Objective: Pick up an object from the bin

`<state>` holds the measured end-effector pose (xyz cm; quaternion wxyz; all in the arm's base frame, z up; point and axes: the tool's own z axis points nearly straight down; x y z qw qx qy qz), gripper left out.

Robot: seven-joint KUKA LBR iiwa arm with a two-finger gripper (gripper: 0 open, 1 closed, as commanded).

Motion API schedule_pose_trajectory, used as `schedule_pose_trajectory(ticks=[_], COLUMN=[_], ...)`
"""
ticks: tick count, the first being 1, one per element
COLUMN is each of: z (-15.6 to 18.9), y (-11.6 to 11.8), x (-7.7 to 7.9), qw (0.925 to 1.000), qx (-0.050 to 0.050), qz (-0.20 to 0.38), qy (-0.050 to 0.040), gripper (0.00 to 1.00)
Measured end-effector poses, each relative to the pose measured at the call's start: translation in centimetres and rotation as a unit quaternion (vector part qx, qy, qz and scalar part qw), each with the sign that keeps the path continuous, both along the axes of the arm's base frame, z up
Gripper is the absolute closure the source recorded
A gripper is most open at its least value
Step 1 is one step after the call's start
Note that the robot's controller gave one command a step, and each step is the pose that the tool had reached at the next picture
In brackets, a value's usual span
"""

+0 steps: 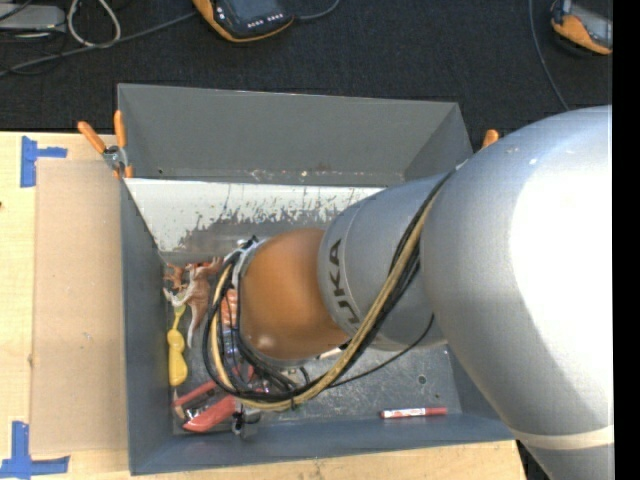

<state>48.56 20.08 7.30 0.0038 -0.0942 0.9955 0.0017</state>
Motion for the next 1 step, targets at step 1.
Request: schedule_pose_trajectory(ticks=[1], z=[-0.15], y=[-1.18], x=[-0.85], qw=[0.9999], qx=[-0.001], qz=[-0.010], qy=[0.0024], gripper=[1.00])
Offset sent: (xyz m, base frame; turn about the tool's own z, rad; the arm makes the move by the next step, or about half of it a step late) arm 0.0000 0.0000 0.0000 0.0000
